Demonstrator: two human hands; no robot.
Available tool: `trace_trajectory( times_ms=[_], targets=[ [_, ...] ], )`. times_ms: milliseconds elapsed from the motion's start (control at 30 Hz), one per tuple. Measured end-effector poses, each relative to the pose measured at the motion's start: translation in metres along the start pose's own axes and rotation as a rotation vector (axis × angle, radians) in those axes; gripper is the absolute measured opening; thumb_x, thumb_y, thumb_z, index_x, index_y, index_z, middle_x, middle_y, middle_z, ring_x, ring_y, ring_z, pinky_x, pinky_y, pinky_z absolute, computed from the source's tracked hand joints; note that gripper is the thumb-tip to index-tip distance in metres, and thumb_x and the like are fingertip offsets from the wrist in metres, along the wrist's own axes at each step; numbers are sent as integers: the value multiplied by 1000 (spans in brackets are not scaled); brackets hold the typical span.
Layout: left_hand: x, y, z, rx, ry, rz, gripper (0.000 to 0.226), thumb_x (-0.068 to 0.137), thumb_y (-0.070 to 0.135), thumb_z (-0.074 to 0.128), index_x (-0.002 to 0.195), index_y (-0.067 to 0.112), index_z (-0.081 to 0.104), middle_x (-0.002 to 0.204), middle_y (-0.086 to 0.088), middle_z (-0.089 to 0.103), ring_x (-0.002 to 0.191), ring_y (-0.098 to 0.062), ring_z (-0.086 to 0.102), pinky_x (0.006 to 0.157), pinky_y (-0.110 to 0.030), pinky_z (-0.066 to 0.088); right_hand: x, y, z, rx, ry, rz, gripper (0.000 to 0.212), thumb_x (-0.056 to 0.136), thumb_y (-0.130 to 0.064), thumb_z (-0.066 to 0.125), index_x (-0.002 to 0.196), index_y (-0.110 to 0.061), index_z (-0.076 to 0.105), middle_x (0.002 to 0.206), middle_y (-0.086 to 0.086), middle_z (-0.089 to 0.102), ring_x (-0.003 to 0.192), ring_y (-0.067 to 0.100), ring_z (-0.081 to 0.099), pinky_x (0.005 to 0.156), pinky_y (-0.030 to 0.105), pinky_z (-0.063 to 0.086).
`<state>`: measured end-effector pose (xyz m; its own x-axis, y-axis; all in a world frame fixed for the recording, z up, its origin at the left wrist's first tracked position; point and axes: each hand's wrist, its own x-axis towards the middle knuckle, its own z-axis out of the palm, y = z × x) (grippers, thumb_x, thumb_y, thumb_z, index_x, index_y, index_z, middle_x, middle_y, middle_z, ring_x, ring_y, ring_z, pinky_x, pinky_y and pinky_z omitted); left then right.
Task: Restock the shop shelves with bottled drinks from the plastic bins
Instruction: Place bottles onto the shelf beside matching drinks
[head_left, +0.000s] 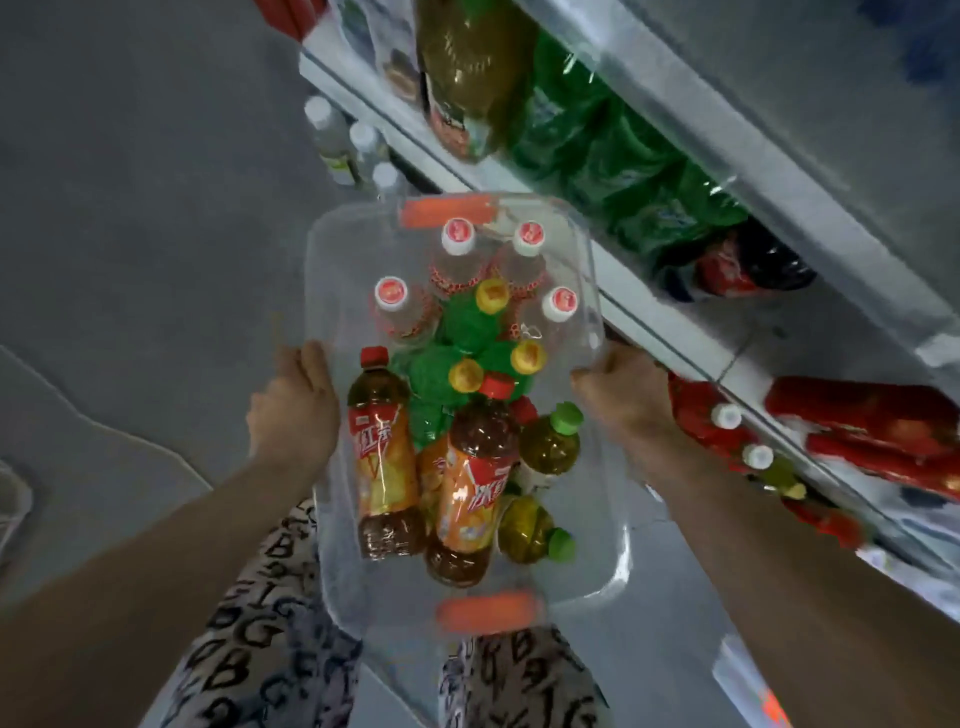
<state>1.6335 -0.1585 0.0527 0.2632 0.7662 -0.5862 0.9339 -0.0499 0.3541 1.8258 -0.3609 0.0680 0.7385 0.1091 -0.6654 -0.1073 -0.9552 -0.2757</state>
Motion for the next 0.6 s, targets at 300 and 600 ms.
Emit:
trace_trajectory(
  times_ms=[300,600],
  targets=[
    [100,-78,59,49,-15,-137,34,106,39,23,92,15,43,82,-15,54,71,-31,49,67,-36,32,101,-55,97,-300,-127,-146,7,92,-21,62,94,-15,63,95,9,63,98,31,62,72,24,42],
    [143,-112,105,-32,-89,-228,23,106,21,32,95,7,47,106,-29,58,95,-45,55,75,-38,32,170,-78,149,-386,-168,-205,17,92,-18,66,81,-19,53,88,2,58,85,21,54,68,26,37]
  ],
)
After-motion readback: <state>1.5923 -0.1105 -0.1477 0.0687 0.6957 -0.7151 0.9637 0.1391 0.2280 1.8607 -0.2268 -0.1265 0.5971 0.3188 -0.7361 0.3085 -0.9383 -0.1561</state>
